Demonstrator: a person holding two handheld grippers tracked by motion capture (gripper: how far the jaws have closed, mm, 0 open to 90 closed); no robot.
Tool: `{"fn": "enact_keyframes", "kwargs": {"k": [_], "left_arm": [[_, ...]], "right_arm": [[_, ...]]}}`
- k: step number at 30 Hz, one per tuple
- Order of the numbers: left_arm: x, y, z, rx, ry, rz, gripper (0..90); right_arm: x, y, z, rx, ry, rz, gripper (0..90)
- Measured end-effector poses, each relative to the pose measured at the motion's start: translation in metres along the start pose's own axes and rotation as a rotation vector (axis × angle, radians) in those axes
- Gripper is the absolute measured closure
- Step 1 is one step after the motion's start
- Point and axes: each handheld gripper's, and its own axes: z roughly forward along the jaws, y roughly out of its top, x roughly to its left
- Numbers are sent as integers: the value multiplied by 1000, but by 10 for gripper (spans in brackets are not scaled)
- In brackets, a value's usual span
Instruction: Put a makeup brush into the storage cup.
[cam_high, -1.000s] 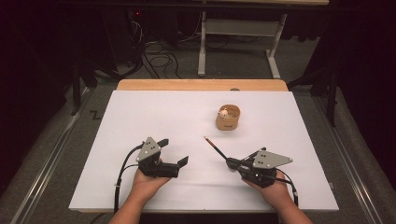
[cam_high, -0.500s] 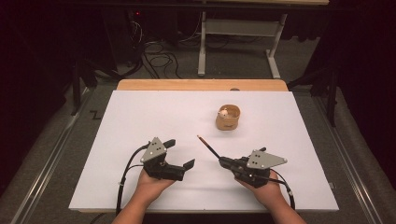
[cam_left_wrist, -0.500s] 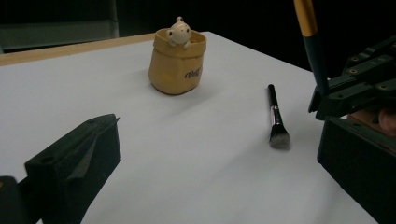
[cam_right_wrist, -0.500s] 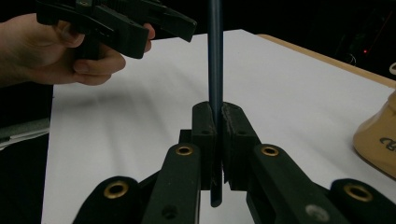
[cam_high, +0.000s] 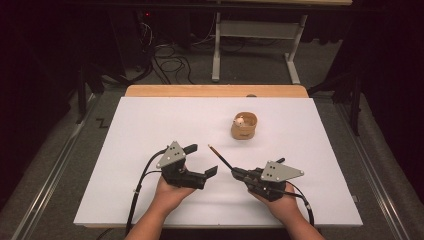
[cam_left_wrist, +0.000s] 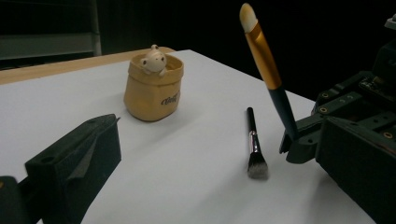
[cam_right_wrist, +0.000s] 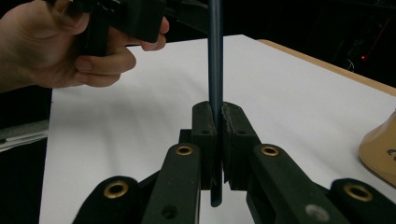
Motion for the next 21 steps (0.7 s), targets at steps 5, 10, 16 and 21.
{"fn": "enact_keyframes", "kwargs": {"k": [5,10,16,21], "left_arm": [[0,-4,7,11,-45,-13,66],[-4,-4,6,-14,-78,-15,172],[-2,-4,4,-38,-93,-30,251],[-1,-3,4,-60,-136,-68,329]], "right_arm": [[0,-2,3,9,5,-2,865],[1,-4,4,17,3,-7,865],[1,-4,5,28,4,-12,865],[3,-5,6,28,8,-14,865]]}}
